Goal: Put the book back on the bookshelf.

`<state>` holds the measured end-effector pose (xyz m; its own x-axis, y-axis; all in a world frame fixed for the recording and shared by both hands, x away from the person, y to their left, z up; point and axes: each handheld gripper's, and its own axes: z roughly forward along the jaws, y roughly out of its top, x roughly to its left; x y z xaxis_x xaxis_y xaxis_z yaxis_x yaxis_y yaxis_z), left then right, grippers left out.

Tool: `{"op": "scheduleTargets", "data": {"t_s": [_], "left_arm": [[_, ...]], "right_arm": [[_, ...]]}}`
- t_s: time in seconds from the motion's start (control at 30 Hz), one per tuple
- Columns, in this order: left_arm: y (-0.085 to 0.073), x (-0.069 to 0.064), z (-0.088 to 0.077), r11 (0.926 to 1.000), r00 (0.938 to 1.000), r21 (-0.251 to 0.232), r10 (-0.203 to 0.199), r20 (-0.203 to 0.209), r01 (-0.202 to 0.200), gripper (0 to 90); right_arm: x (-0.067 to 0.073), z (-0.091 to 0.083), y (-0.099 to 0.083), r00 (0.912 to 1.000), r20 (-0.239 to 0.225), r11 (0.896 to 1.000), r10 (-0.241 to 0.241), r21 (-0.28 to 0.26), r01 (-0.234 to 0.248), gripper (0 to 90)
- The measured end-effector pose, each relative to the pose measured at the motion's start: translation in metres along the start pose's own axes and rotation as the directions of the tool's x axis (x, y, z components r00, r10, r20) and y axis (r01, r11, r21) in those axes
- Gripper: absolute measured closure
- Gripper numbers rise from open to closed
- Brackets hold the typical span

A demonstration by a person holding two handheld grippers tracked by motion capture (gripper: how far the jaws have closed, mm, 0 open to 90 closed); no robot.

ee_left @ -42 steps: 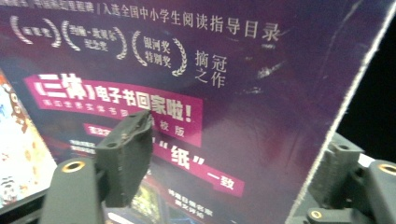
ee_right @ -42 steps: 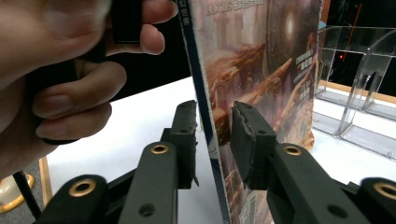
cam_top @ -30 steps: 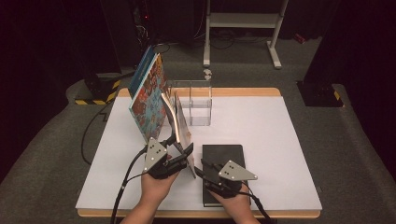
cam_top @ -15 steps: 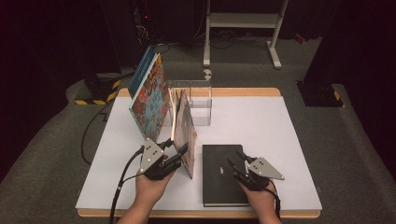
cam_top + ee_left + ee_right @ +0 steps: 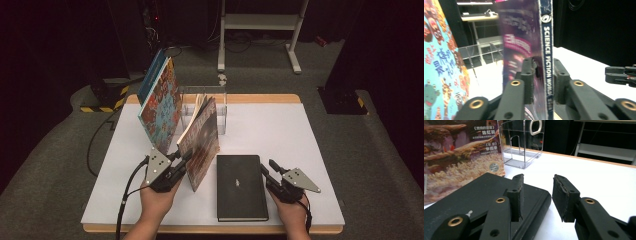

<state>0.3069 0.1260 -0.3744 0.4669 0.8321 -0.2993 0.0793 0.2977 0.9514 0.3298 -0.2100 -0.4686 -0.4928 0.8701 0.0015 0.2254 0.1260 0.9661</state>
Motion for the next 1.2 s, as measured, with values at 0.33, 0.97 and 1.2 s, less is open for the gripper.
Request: {"op": "scheduleTargets", "data": {"t_s": [0.33,0.97,1.2], "left_arm": [[0.000,0.007,-0.006,0.9996,0.9999,-0.025,0.014,0.005,-0.013,83.1],[0.017,0.015,0.009,0.9995,0.9971,0.027,-0.015,0.074,0.013,68.2],[0.019,0.014,0.025,0.9981,0.9965,0.058,-0.025,0.080,0.021,69.6]], "right_arm": [[0.003,0.001,-0.001,0.9999,-0.008,1.000,-0.008,0.002,0.008,62.5],[0.005,0.001,-0.002,1.0000,-0.008,1.000,-0.001,0.006,0.001,63.7],[0.003,0.001,-0.003,0.9999,-0.010,1.000,0.011,0.007,-0.011,63.9]]}}
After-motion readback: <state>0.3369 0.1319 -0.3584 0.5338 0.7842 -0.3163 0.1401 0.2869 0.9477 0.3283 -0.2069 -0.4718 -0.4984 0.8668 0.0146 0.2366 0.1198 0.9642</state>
